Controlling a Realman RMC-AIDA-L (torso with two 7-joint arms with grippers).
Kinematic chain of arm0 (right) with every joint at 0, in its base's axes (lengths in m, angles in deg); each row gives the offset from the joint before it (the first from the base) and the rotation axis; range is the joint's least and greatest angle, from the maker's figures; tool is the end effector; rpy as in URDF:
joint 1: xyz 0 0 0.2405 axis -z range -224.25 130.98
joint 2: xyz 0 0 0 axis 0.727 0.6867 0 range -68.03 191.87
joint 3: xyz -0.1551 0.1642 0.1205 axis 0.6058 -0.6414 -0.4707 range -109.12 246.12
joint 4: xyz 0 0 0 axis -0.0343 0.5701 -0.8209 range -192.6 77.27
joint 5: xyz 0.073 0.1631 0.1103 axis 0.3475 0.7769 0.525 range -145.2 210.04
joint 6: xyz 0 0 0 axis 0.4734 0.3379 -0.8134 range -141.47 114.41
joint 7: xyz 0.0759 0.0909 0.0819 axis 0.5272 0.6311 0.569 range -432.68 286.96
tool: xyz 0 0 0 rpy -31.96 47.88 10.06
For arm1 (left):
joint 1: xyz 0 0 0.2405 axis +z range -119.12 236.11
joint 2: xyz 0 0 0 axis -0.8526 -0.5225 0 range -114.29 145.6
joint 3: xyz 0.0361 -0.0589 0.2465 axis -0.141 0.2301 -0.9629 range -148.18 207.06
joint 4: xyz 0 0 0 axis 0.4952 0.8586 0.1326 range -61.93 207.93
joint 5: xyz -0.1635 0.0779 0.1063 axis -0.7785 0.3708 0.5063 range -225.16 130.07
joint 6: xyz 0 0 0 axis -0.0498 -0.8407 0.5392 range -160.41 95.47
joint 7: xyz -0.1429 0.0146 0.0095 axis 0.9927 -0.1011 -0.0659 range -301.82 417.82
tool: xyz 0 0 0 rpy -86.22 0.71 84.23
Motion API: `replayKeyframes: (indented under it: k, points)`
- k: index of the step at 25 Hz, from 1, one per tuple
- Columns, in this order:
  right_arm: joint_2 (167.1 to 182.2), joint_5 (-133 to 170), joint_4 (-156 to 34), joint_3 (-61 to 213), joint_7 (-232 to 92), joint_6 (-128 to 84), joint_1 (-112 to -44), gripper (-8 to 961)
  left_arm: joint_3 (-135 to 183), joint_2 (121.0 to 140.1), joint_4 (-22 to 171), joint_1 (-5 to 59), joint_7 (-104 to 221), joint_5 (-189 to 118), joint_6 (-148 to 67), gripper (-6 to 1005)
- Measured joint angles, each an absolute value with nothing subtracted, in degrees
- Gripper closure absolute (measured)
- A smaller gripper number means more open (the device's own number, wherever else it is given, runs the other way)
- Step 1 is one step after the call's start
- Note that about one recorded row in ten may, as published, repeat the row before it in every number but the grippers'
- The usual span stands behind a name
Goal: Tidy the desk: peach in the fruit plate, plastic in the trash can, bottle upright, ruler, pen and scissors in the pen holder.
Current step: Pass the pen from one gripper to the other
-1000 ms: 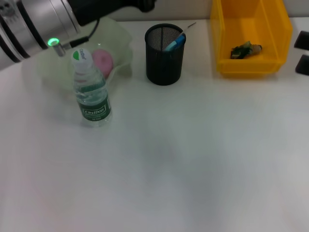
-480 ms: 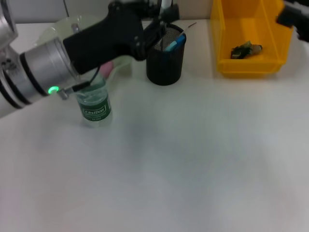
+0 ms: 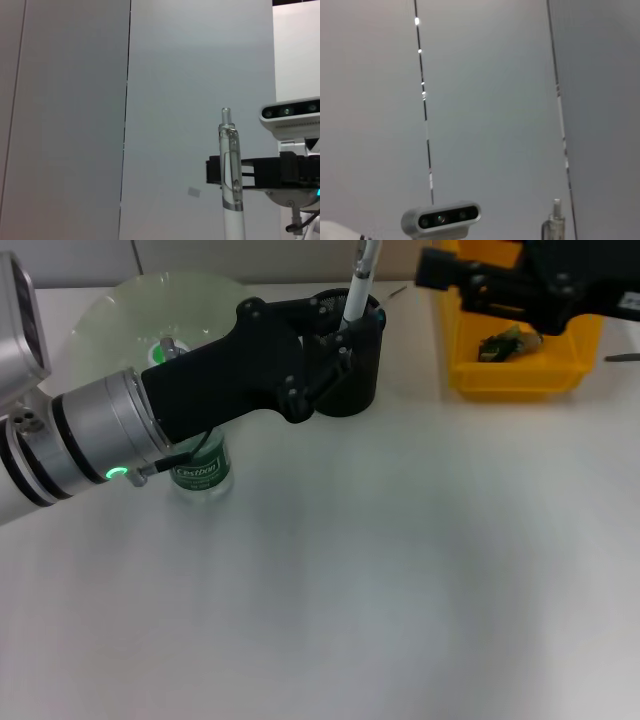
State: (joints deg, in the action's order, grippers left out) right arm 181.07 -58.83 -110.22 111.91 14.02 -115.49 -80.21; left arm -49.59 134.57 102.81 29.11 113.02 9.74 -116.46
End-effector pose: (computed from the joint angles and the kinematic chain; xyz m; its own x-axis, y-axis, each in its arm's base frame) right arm 0.1599 0.3453 0.0663 0.6557 -0.0397 -0.7540 -0.1929 -0.9743 -0.1164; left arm -0.1819 0.3304 -0.0328 0.5897 -0.0316 0.8070 0.2529 -0.9418 -0.2217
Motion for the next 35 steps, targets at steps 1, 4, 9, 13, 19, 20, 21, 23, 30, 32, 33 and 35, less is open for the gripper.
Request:
replayKeyframes:
  k: [1, 4, 9, 13, 19, 20, 21, 23, 30, 32, 33, 35]
  points:
    - [181.1, -58.78, -110.22, 112.81, 14.05, -114.9, -80.51, 383, -49.6, 134.57, 102.79, 29.16, 113.02, 9.81, -116.54, 777]
    - [181.17, -58.57, -109.97, 114.36, 14.06, -113.87, -81.2, 384, -49.66, 134.57, 102.73, 29.47, 113.01, 9.91, -117.05, 773]
    - [181.28, -57.43, -109.82, 115.65, 14.09, -113.22, -81.49, 385, -49.76, 134.57, 102.69, 29.7, 113.05, 9.93, -117.9, 768]
    - [181.33, -57.02, -109.71, 116.72, 14.76, -113.01, -82.05, 386, -50.08, 134.51, 102.72, 29.85, 113.04, 9.98, -118.62, 764]
    - [181.36, -55.46, -109.84, 120.64, 14.86, -111.78, -82.21, 423, -50.11, 134.42, 102.72, 30.09, 112.98, 10.02, -119.48, 758]
    - [181.36, -55.31, -109.96, 120.95, 14.86, -111.72, -82.22, 459, -50.1, 134.39, 102.72, 30.15, 112.97, 10.02, -119.55, 757]
    - [181.36, -55.2, -110.06, 121.2, 14.86, -111.69, -82.22, 495, -50.11, 134.38, 102.72, 30.2, 112.97, 10.02, -119.6, 756]
    - [181.36, -55.11, -110.18, 121.38, 14.86, -111.66, -82.22, 567, -50.04, 134.34, 102.72, 30.46, 112.96, 10.03, -119.88, 754]
    - [181.36, -55.01, -110.33, 121.45, 14.65, -111.65, -82.1, 697, -49.92, 134.23, 103.16, 31.17, 112.93, 10.05, -120.79, 746]
    - [181.36, -55.01, -110.32, 121.48, 14.6, -111.66, -82.08, 734, -50.03, 134.22, 103.08, 31.13, 112.93, 10.04, -120.8, 744]
    - [181.36, -55.01, -110.28, 121.48, 14.58, -111.66, -82.07, 752, -50.05, 134.22, 103.04, 31.09, 112.93, 10.04, -120.8, 743]
    - [181.36, -55.01, -110.2, 121.5, 14.55, -111.68, -82.06, 783, -50.16, 134.21, 102.98, 31.04, 113.03, 10.04, -120.8, 741]
